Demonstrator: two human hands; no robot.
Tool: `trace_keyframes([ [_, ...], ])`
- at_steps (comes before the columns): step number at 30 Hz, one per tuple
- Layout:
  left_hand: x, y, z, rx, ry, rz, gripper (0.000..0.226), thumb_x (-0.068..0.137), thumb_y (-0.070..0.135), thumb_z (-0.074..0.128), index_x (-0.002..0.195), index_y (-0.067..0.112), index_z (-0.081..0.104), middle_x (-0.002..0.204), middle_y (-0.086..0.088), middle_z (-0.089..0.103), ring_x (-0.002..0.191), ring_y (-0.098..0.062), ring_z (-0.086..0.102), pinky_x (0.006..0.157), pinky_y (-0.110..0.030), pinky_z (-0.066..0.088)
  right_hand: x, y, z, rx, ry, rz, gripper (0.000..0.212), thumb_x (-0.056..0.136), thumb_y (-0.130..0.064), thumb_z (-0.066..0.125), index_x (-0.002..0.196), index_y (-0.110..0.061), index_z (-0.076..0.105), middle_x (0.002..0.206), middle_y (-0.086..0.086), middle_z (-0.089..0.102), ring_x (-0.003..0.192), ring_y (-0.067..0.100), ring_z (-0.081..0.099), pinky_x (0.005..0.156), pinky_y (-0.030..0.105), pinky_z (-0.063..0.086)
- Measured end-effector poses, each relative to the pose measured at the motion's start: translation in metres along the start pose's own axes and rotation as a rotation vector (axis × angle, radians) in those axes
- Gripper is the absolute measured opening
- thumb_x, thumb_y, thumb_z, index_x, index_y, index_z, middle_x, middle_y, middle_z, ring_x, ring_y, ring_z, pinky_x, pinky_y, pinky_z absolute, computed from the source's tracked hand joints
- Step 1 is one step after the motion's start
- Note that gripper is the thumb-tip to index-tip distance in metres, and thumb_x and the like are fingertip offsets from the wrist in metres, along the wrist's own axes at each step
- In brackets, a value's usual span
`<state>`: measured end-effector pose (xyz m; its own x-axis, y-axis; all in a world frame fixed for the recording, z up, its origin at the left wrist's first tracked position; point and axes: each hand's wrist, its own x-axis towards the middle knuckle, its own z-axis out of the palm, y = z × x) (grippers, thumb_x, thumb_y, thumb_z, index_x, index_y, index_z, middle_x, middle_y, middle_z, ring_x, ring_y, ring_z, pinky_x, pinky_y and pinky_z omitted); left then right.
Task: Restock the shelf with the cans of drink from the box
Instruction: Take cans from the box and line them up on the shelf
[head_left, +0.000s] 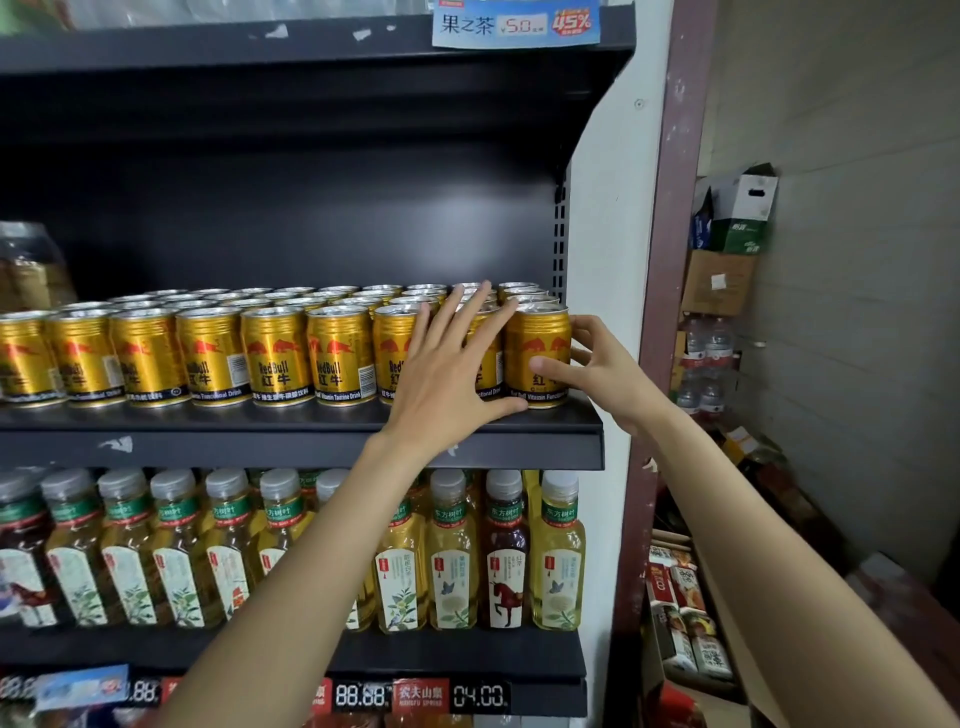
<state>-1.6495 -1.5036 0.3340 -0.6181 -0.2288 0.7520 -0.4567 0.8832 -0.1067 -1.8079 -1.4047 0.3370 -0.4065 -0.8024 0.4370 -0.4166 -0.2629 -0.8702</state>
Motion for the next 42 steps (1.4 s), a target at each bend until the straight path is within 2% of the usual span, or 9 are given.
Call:
trace_keyframes([
  [2,0.002,0.003,0.002,0.012,0.016,0.013,0.095,0.072,0.066,0.061,0.148,0.033,0.014,0.158,0.003,0.009,0.146,-0.020,0.000,0.116,-0.042,-0.007,0.001,-0.001,0.002,-0.036,0.029,0.004,0.068,0.078,-0.021,0.072,0.133,-0.014,0.032,0.129,-0.003,0.044,0.114,0.015,0.047,0.092,0.030,0.047],
  [7,0.006,0.003,0.007,0.032,0.061,0.012,0.094,0.071,0.066,0.063,0.147,0.027,0.022,0.156,0.003,0.019,0.145,-0.021,0.010,0.116,-0.042,-0.004,0.002,-0.003,0.007,-0.122,0.113,0.010,0.074,0.073,-0.027,0.078,0.130,-0.014,0.032,0.127,-0.001,0.046,0.110,0.020,0.053,0.093,0.036,0.050],
  [13,0.006,0.001,0.010,0.049,0.080,0.033,0.095,0.071,0.064,0.065,0.147,0.026,0.022,0.155,0.001,0.023,0.143,-0.023,0.014,0.116,-0.044,-0.002,0.004,-0.008,0.014,-0.249,0.181,-0.032,0.076,0.071,-0.030,0.080,0.126,-0.011,0.031,0.113,-0.002,0.045,0.102,0.017,0.052,0.087,0.031,0.051],
  [22,0.006,0.001,0.011,0.021,0.093,0.030,0.093,0.071,0.062,0.065,0.147,0.025,0.025,0.153,0.002,0.027,0.142,-0.022,0.015,0.116,-0.043,-0.001,0.003,-0.008,0.005,-0.331,0.127,-0.031,0.085,0.068,-0.037,0.079,0.133,-0.014,0.029,0.134,0.006,0.048,0.104,0.016,0.053,0.087,0.028,0.049],
  [25,0.006,0.000,0.012,0.016,0.094,0.030,0.093,0.072,0.062,0.065,0.147,0.025,0.024,0.153,0.002,0.026,0.143,-0.021,0.014,0.116,-0.042,-0.002,0.004,-0.010,0.010,-0.418,0.147,-0.083,0.088,0.067,-0.040,0.079,0.136,-0.014,0.031,0.131,0.005,0.051,0.112,0.020,0.055,0.090,0.030,0.047],
  [28,0.005,0.001,0.013,0.008,0.103,0.031,0.093,0.072,0.061,0.066,0.147,0.025,0.025,0.152,0.002,0.028,0.142,-0.021,0.016,0.116,-0.042,0.001,0.005,-0.008,0.017,-0.540,0.183,-0.132,0.085,0.065,-0.046,0.079,0.131,-0.013,0.037,0.124,0.005,0.056,0.107,0.018,0.055,0.088,0.031,0.048],
  [31,0.006,0.000,0.012,0.002,0.105,0.024,0.092,0.072,0.062,0.066,0.146,0.025,0.026,0.152,0.003,0.028,0.142,-0.020,0.015,0.116,-0.041,0.001,0.006,-0.008,0.017,-0.543,0.187,-0.132,0.084,0.066,-0.046,0.079,0.130,-0.013,0.038,0.123,0.005,0.056,0.107,0.018,0.054,0.086,0.029,0.046],
  [37,0.005,0.001,0.013,-0.001,0.104,0.022,0.091,0.072,0.060,0.066,0.146,0.024,0.027,0.153,0.003,0.027,0.143,-0.020,0.014,0.115,-0.040,-0.001,0.004,-0.008,0.019,-0.548,0.200,-0.126,0.084,0.064,-0.047,0.079,0.130,-0.013,0.039,0.124,0.007,0.057,0.109,0.022,0.055,0.090,0.035,0.049],
  [42,0.005,0.000,0.012,0.000,0.102,0.028,0.090,0.073,0.060,0.066,0.146,0.023,0.027,0.153,0.001,0.027,0.143,-0.021,0.014,0.115,-0.040,-0.002,0.000,-0.011,0.021,-0.522,0.195,-0.118,0.084,0.064,-0.046,0.080,0.131,-0.014,0.039,0.124,0.005,0.056,0.106,0.018,0.055,0.087,0.030,0.047],
])
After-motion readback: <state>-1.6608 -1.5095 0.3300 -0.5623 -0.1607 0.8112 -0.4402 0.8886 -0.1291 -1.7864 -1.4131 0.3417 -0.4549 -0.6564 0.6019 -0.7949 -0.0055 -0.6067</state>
